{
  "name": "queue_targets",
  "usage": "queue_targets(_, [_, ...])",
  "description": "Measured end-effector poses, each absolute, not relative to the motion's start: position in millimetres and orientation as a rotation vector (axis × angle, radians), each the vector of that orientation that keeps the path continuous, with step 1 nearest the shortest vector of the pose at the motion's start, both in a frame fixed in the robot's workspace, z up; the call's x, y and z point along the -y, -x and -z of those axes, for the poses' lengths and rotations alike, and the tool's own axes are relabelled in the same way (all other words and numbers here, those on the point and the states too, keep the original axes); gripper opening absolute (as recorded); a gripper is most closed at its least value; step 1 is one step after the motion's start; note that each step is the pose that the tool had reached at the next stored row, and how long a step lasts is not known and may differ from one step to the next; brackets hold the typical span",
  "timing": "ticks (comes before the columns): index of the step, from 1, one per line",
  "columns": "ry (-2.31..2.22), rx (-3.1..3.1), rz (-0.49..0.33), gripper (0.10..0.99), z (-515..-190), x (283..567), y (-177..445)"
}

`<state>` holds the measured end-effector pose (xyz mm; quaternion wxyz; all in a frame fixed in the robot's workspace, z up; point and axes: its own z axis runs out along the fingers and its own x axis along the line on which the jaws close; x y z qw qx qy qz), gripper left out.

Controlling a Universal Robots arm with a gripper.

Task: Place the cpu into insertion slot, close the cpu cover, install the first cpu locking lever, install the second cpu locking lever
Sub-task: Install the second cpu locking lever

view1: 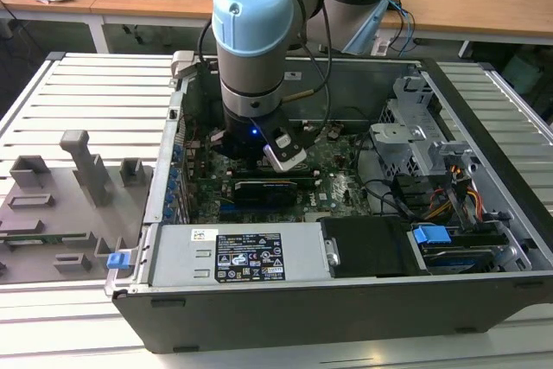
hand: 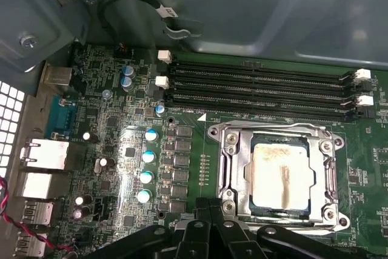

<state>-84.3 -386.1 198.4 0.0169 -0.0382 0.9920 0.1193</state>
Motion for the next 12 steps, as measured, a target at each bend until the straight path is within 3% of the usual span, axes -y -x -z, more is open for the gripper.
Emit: queue_targets(12, [0.119, -3.082, -0.38, 0.106, -209.5, 386.7, 84.3])
